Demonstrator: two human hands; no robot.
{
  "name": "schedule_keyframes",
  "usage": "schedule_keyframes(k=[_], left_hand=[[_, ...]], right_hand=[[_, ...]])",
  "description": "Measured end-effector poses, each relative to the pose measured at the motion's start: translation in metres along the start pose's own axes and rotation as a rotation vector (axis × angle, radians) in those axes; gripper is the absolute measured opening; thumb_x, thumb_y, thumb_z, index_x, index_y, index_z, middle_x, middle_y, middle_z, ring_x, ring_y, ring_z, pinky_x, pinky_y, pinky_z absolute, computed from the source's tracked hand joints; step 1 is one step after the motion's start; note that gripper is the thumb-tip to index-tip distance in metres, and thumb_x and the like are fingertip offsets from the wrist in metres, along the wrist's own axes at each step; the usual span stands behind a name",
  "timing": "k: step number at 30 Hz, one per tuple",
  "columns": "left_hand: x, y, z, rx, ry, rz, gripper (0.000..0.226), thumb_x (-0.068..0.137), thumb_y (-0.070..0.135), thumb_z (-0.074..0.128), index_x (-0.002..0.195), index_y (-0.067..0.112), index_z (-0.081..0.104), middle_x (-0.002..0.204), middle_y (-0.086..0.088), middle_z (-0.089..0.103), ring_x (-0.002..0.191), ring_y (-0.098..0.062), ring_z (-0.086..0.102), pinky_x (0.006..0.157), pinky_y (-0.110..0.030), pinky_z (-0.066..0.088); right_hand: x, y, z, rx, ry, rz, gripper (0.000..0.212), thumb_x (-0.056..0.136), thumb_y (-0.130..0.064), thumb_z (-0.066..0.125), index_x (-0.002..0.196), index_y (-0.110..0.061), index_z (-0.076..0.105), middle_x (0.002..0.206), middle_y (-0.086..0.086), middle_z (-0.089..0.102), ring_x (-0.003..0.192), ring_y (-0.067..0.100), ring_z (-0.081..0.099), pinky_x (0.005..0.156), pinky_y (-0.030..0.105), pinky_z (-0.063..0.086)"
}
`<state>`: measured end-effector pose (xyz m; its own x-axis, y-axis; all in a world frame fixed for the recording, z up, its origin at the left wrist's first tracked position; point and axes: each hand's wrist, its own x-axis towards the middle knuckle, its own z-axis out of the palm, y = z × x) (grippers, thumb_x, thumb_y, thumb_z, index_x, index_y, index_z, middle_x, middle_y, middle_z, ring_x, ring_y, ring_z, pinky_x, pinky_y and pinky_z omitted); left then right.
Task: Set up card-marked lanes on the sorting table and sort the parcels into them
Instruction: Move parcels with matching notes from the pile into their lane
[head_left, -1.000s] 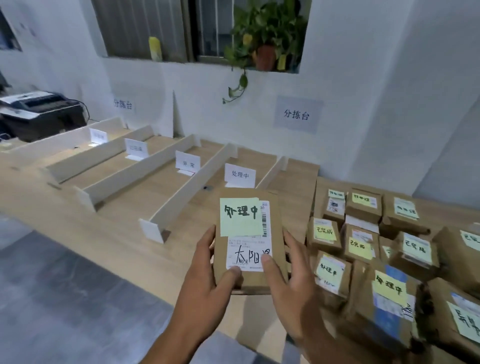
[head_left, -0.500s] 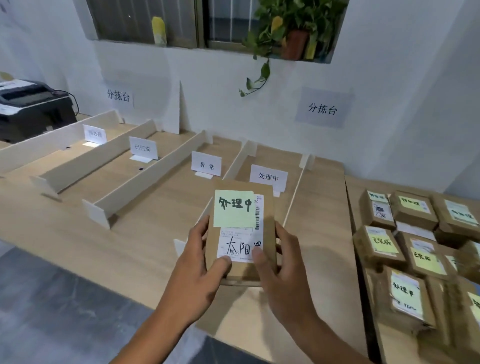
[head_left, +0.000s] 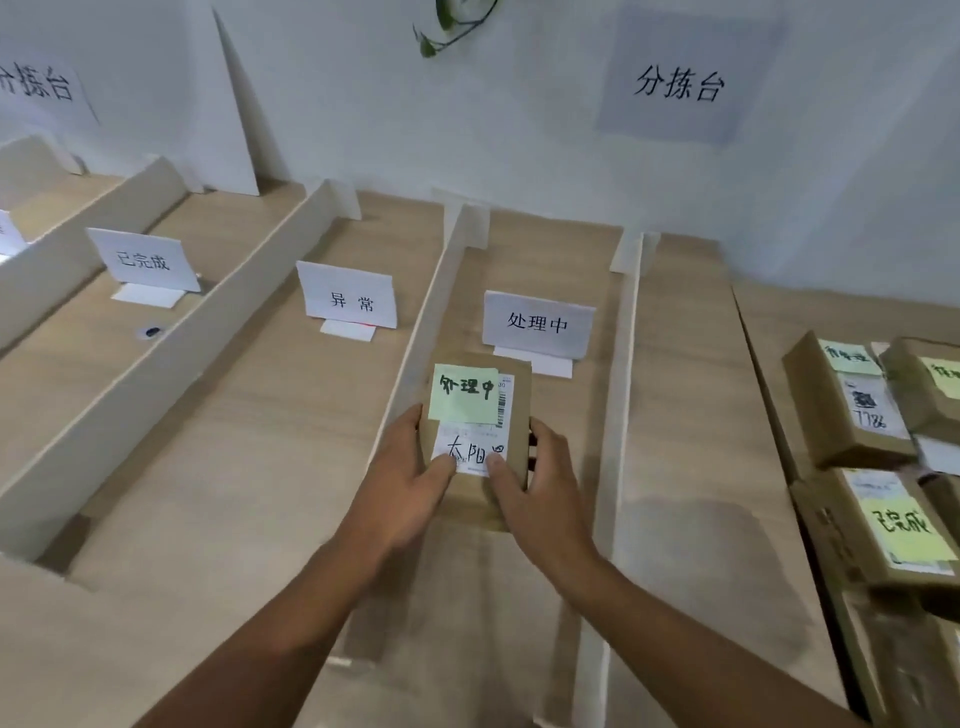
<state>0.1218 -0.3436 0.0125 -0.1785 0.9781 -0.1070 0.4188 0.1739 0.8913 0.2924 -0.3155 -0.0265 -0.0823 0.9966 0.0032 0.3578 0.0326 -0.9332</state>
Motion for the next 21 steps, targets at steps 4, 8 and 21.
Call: schedule_keyframes(k=[4, 8, 21], left_hand=[[0.075, -0.028, 0.01, 0.024, -0.035, -0.053, 0.053, 0.083, 0.029, 0.052, 0.135, 0.04, 0.048, 0.125, 0.027, 0.061, 0.11, 0.009, 0.057, 0.094, -0.025, 0.047], [0.131, -0.058, 0.013, 0.097, -0.037, -0.151, 0.058, 0.09, 0.025, 0.057, 0.144, 0.037, 0.037, 0.135, 0.014, 0.058, 0.116, -0.011, 0.057, 0.093, -0.029, 0.043], [0.137, -0.035, 0.027, 0.454, -0.132, -0.004, 0.058, 0.094, 0.003, 0.049, 0.149, -0.009, 0.035, 0.154, -0.03, 0.033, 0.14, -0.049, 0.036, 0.113, -0.058, 0.036]], right_hand=[[0.067, 0.032, 0.03, -0.033, -0.036, 0.077, 0.046, 0.093, -0.036, 0.066, 0.132, -0.041, 0.044, 0.126, -0.016, 0.048, 0.112, -0.006, 0.054, 0.097, 0.023, 0.049], [0.114, 0.052, 0.057, -0.153, -0.074, 0.086, 0.053, 0.092, -0.042, 0.063, 0.14, -0.032, 0.042, 0.131, -0.012, 0.045, 0.112, -0.008, 0.048, 0.098, 0.023, 0.046], [0.102, 0.014, 0.012, -0.34, -0.006, 0.153, 0.061, 0.103, -0.05, 0.049, 0.155, -0.021, 0.032, 0.148, 0.008, 0.045, 0.131, 0.02, 0.045, 0.095, 0.017, 0.027]])
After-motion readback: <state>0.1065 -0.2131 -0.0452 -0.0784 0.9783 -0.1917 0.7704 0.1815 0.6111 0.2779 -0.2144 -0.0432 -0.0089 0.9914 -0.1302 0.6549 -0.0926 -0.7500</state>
